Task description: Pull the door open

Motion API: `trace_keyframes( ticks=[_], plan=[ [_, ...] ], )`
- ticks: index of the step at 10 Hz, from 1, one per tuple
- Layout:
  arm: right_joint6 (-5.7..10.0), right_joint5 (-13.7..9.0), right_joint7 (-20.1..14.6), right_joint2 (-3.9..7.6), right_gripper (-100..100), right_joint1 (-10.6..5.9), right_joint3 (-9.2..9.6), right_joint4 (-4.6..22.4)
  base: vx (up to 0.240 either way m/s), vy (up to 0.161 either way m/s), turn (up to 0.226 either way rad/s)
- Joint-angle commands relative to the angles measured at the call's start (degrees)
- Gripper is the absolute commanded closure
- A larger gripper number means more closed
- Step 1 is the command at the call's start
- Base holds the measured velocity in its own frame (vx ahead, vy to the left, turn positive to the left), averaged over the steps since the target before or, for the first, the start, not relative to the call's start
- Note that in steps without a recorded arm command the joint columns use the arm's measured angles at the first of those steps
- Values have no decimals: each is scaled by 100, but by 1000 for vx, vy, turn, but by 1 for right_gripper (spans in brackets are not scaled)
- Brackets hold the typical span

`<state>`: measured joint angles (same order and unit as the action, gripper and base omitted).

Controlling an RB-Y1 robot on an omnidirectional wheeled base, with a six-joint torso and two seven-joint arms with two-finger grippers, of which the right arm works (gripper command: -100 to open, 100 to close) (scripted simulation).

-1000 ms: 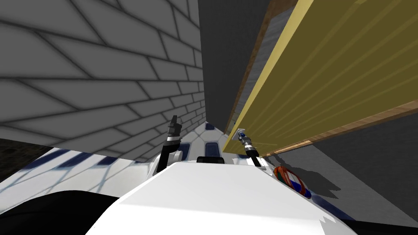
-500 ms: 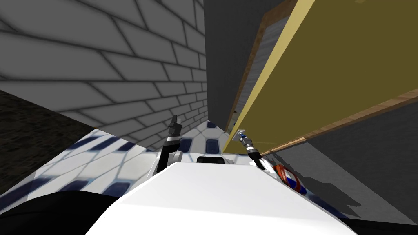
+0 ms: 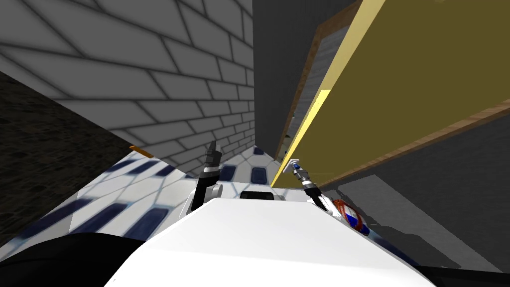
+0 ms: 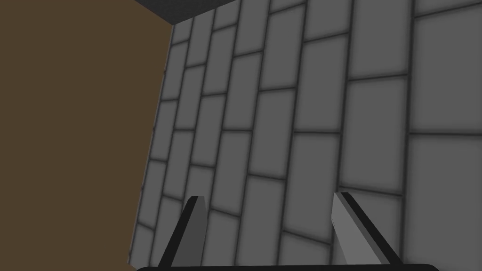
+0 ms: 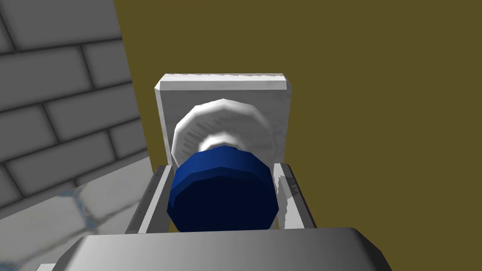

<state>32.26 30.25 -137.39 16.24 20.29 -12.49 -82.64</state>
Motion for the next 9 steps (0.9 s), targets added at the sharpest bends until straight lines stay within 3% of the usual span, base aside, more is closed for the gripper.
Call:
trace_keyframes(
  ticks=[1,9],
  plan=[
    [117,8,-56,72,100,21,7,31,-137,-54,113],
    [652,47,-313,403,100,117,38,176,-198,-78,101]
  ],
)
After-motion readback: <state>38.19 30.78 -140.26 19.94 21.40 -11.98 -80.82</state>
